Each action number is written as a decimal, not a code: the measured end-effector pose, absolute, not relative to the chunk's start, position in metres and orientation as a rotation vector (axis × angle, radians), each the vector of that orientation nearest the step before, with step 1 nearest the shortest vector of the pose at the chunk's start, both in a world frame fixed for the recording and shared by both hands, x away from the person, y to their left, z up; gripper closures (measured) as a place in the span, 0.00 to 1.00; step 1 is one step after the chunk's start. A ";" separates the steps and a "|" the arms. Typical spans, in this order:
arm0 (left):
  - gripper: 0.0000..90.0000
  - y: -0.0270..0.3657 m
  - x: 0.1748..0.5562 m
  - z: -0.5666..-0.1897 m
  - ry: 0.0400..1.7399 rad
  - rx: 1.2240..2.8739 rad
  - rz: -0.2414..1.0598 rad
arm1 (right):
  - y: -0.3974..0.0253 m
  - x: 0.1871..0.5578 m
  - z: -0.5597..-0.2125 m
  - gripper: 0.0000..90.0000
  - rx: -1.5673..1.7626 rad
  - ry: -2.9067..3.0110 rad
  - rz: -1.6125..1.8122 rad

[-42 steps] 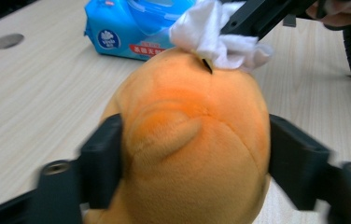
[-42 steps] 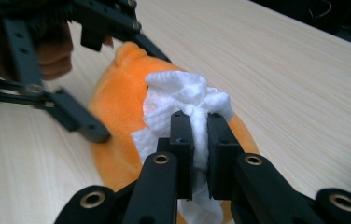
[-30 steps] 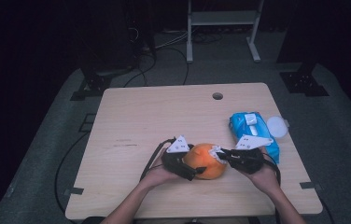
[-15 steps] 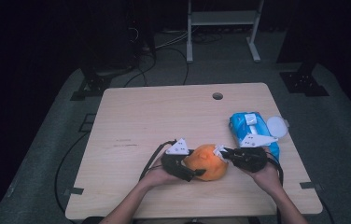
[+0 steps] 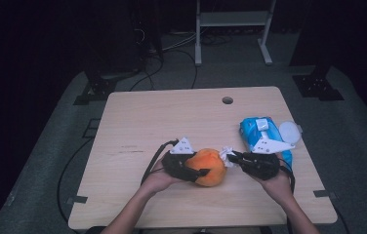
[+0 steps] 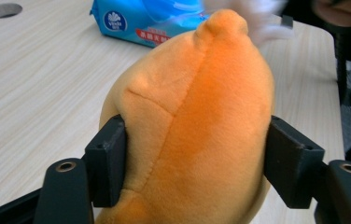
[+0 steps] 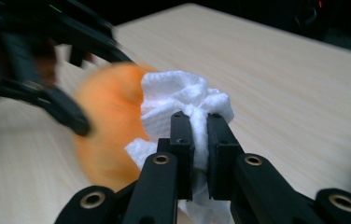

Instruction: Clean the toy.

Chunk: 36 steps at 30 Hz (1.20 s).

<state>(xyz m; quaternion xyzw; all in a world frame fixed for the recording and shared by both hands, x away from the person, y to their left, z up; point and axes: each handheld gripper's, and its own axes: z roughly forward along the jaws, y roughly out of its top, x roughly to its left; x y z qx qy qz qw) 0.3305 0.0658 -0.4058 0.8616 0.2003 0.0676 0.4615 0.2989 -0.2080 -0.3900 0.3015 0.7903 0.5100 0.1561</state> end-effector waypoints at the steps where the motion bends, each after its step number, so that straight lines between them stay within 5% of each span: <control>1: 0.33 0.066 0.331 -0.406 0.493 2.119 0.166 | -0.208 0.299 -0.390 0.91 0.863 2.263 1.460; 6: 0.20 0.054 0.325 -0.416 0.485 2.054 0.206 | -0.182 0.288 -0.388 0.91 0.726 2.311 1.413; 10: 0.19 0.064 0.327 -0.413 0.394 2.014 0.119 | -0.198 0.294 -0.393 0.91 0.798 2.279 1.394; 17: 0.08 0.051 0.334 -0.433 0.422 2.063 0.179 | -0.211 0.303 -0.396 0.91 0.873 2.269 1.429; 22: 0.32 0.049 0.321 -0.421 0.432 2.014 0.267 | -0.209 0.301 -0.393 0.91 0.863 2.269 1.430; 26: 0.34 0.055 0.317 -0.402 0.435 1.998 0.263 | -0.210 0.298 -0.386 0.91 0.845 2.256 1.466; 36: 0.34 0.065 0.337 -0.424 0.615 1.967 0.157 | -0.177 0.288 -0.389 0.91 0.710 2.316 1.382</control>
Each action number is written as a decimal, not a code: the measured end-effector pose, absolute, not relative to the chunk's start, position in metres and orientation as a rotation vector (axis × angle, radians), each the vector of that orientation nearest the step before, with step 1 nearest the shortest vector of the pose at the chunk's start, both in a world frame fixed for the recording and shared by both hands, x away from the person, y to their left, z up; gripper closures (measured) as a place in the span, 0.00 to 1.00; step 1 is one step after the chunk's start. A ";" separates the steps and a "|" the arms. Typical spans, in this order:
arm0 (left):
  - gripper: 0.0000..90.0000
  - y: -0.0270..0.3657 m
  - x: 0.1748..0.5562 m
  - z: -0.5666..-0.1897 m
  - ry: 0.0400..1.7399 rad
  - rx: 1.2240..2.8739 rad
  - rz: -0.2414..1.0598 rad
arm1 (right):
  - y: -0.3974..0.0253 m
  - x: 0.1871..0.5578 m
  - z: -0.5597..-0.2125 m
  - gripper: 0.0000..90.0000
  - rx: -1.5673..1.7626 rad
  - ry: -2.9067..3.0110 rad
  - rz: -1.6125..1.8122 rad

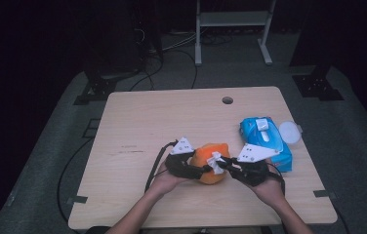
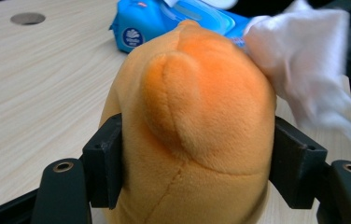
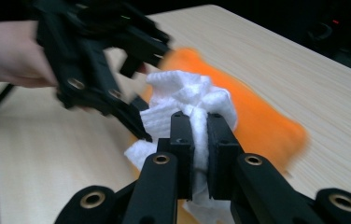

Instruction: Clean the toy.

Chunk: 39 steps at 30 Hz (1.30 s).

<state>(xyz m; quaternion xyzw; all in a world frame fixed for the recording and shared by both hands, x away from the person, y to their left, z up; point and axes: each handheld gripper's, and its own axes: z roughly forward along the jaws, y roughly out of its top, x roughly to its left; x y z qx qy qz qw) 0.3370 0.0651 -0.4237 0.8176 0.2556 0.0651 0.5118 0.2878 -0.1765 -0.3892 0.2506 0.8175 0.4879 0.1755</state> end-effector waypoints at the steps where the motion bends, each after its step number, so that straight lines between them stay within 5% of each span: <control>1: 0.33 0.067 0.338 -0.424 0.632 1.960 0.147 | -0.180 0.291 -0.391 0.91 0.730 2.307 1.364; 8: 0.24 0.062 0.338 -0.430 0.678 1.921 0.126 | -0.193 0.299 -0.403 0.91 0.817 2.327 1.361; 21: 0.29 0.057 0.325 -0.431 0.464 2.040 0.210 | -0.210 0.310 -0.407 0.91 0.879 2.273 1.347; 32: 0.28 0.054 0.322 -0.432 0.463 2.042 0.224 | -0.177 0.287 -0.392 0.91 0.715 2.331 1.470; 39: 0.29 0.053 0.321 -0.433 0.442 2.044 0.230 | -0.207 0.304 -0.398 0.91 0.869 2.267 1.466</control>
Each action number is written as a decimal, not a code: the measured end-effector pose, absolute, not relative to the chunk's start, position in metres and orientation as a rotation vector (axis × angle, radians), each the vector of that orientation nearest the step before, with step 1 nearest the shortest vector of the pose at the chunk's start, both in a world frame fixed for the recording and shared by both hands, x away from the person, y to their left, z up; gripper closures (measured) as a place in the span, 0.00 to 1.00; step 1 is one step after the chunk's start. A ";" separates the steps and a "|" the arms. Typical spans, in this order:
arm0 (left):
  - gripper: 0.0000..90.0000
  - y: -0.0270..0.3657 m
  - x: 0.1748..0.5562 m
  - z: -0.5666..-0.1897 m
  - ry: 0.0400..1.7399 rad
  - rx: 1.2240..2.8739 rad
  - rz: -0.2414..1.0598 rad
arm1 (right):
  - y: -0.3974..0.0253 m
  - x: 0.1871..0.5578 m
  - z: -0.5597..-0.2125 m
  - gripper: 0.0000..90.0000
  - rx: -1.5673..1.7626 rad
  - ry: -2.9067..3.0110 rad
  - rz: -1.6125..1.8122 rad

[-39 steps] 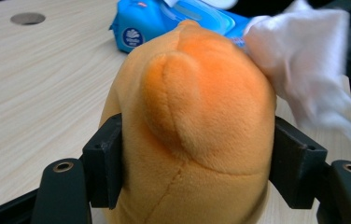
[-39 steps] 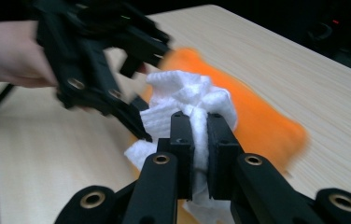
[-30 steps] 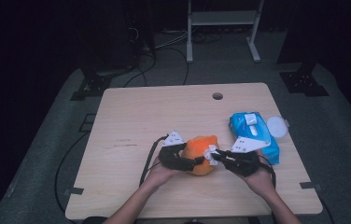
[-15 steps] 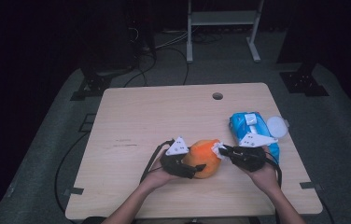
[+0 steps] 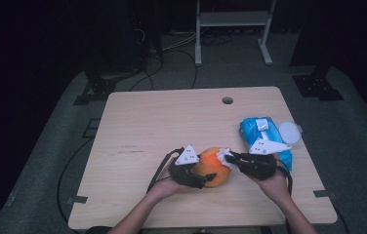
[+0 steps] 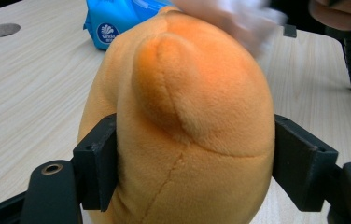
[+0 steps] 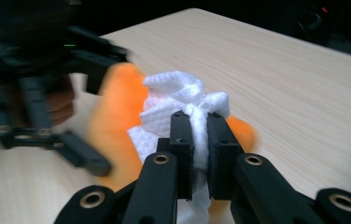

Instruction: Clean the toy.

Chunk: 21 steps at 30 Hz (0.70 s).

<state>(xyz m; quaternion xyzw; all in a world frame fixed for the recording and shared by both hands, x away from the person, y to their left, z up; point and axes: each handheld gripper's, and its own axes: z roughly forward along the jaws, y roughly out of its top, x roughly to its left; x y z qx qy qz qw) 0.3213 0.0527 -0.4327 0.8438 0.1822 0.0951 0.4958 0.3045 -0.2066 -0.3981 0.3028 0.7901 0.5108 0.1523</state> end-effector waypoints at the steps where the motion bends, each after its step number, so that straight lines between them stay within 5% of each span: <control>1: 0.28 0.051 0.321 -0.433 0.440 2.043 0.230 | -0.210 0.306 -0.399 0.91 0.892 2.264 1.470; 12: 0.29 0.046 0.318 -0.433 0.440 2.062 0.239 | -0.159 0.277 -0.391 0.91 0.636 2.356 1.452; 21: 0.24 0.046 0.317 -0.432 0.401 2.062 0.233 | -0.200 0.297 -0.395 0.91 0.804 2.285 1.439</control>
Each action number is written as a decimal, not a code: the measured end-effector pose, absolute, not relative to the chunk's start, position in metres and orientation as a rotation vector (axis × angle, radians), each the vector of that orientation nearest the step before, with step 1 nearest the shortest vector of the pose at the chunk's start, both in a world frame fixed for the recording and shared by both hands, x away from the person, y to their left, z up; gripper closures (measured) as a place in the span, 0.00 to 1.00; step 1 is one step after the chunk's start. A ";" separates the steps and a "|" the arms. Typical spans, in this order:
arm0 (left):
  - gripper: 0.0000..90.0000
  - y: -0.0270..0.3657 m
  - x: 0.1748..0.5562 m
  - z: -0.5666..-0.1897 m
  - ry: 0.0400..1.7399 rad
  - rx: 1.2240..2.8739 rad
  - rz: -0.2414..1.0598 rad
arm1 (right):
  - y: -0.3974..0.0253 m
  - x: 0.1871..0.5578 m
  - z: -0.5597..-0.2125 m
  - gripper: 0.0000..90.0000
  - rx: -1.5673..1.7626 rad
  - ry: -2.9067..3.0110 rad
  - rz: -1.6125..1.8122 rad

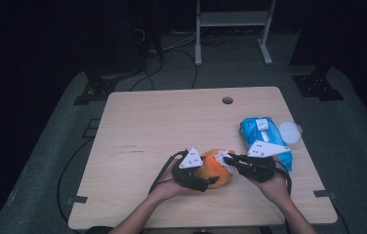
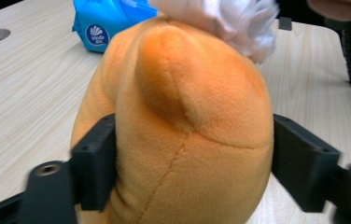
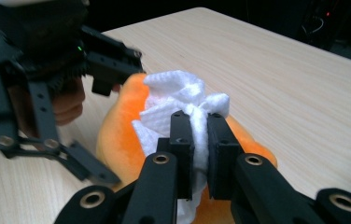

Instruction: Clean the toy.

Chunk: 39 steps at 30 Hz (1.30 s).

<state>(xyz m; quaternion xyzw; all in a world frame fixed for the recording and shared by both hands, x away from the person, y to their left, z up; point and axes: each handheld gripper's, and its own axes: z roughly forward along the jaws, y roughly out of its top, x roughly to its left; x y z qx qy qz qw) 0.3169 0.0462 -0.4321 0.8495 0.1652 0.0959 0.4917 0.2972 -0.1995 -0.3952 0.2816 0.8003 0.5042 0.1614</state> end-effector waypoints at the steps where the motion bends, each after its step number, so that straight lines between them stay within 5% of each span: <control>1: 0.20 0.048 0.318 -0.430 0.406 2.052 0.219 | -0.201 0.298 -0.396 0.91 0.808 2.285 1.438; 6: 0.08 0.048 0.326 -0.430 0.462 2.049 0.160 | -0.198 0.295 -0.395 0.91 0.786 2.302 1.425; 10: 0.05 0.038 0.321 -0.438 0.392 2.120 0.269 | -0.190 0.292 -0.394 0.91 0.754 2.325 1.423; 16: 0.25 0.037 0.313 -0.442 0.368 2.117 0.327 | -0.174 0.284 -0.390 0.91 0.697 2.350 1.419; 24: 0.26 0.041 0.307 -0.443 0.315 2.119 0.336 | -0.185 0.290 -0.388 0.91 0.722 2.324 1.425; 30: 0.15 0.035 0.309 -0.441 0.325 2.075 0.292 | -0.215 0.298 -0.398 0.91 0.839 2.326 1.409; 39: 0.26 0.032 0.293 -0.443 0.154 2.136 0.426 | -0.193 0.283 -0.387 0.91 0.708 2.397 1.473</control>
